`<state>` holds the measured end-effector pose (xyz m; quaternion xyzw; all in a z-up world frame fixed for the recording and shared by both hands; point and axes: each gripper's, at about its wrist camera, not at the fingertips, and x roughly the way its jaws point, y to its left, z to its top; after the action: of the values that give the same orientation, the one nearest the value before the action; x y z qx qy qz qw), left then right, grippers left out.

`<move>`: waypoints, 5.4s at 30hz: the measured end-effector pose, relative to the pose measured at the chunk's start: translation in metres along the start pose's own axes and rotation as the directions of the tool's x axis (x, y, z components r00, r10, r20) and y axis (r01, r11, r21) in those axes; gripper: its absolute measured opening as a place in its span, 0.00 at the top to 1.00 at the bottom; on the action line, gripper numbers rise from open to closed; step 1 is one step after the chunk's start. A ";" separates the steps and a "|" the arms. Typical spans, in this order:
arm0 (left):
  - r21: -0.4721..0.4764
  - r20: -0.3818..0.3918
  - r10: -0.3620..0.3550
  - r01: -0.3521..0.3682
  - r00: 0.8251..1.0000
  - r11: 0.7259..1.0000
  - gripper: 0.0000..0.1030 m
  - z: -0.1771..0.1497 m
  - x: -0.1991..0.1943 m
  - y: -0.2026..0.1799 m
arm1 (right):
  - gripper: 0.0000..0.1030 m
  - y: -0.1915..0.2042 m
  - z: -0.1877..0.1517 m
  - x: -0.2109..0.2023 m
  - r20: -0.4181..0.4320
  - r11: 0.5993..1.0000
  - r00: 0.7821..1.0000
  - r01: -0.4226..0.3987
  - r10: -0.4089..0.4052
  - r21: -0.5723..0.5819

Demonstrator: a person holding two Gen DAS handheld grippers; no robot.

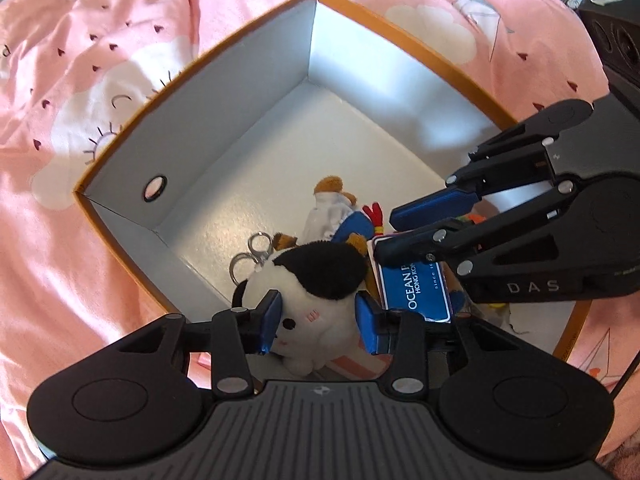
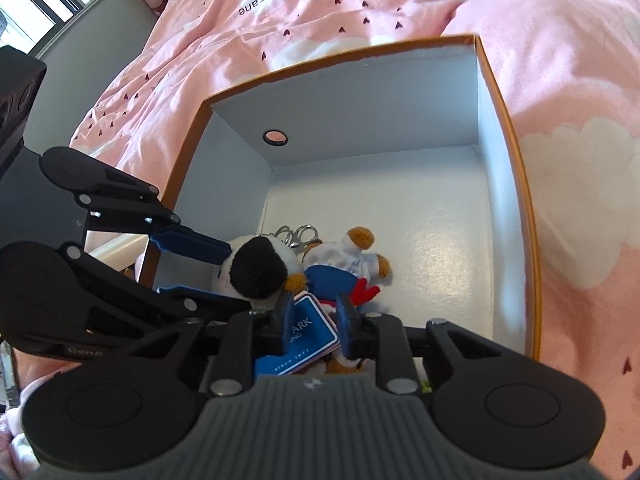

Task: Organize objects
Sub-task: 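Withdraw both tools from the box back toward the remaining items, then grasp the pink pouch with the right gripper while the left grasps the pink stick, then lower the pink pouch and pink stick into the box with both grippers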

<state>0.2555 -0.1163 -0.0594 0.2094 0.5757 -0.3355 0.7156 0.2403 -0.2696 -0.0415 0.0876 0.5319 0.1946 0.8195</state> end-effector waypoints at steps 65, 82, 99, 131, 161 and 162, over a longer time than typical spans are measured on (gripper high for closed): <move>-0.547 0.396 0.369 -0.107 0.841 0.831 0.59 -0.227 -0.111 0.050 | 0.71 0.207 -0.037 0.042 0.114 0.893 0.969 0.245 -0.218 -0.378; -0.675 0.305 0.123 0.123 0.945 0.727 0.52 -0.166 -0.040 0.044 | 0.71 0.090 -0.018 -0.097 0.304 0.986 0.941 -0.164 0.150 0.023; -0.804 0.122 0.216 -0.032 0.969 0.594 0.26 -0.146 0.018 0.050 | 0.71 -0.015 -0.023 -0.082 0.210 0.989 0.977 -0.061 0.032 0.132; -0.771 0.488 0.071 0.392 0.870 0.501 0.70 -0.154 0.001 0.083 | 0.71 -0.019 -0.025 -0.080 0.199 0.989 0.980 -0.051 0.022 0.142; -0.563 0.618 0.140 0.311 0.774 0.765 0.81 -0.087 -0.129 0.025 | 0.70 -0.051 -0.004 -0.042 0.066 0.978 0.996 0.039 -0.053 0.204; -0.550 0.613 0.110 0.322 0.782 0.771 0.81 -0.077 -0.123 0.019 | 0.70 -0.052 -0.004 -0.044 0.067 0.978 0.996 0.041 -0.056 0.206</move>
<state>0.2027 -0.0207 0.0388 -0.1969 0.4008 -0.2154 0.8684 0.2322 -0.3350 -0.0248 0.1655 0.5209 0.1153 0.8295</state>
